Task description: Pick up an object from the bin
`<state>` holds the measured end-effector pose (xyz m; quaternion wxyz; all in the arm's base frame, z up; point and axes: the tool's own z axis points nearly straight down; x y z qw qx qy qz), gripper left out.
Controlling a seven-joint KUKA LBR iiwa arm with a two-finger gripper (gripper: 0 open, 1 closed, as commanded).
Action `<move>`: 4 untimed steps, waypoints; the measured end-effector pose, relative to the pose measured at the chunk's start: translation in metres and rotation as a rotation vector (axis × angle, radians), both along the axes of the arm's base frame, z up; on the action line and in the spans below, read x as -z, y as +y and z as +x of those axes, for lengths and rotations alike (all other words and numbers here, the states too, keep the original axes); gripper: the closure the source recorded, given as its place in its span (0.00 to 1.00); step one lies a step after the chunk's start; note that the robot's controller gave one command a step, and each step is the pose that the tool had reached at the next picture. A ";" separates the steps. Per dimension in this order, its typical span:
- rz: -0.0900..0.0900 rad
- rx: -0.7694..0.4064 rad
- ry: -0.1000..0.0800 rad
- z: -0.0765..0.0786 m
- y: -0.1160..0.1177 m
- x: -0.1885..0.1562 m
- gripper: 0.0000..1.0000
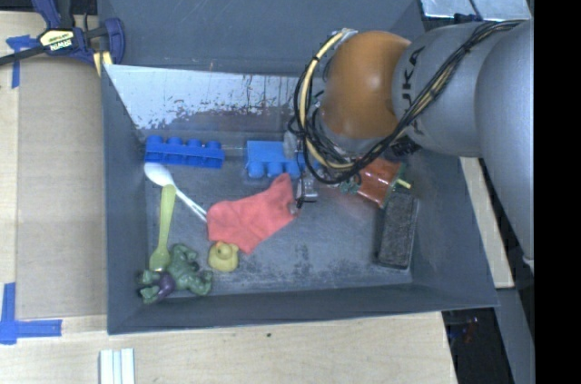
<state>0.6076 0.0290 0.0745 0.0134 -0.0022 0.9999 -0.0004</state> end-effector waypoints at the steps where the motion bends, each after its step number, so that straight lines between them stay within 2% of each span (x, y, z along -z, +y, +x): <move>1: -0.003 -0.070 -0.007 0.007 0.019 0.001 0.00; 2: -0.004 -0.087 -0.011 -0.025 0.004 0.002 1.00; 3: -0.004 -0.090 0.029 -0.035 0.005 0.008 0.00; 4: -0.004 -0.090 0.029 -0.035 0.005 0.008 0.00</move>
Offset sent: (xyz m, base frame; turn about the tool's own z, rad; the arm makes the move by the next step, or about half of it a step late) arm -0.0282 0.0047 -0.0045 -0.0898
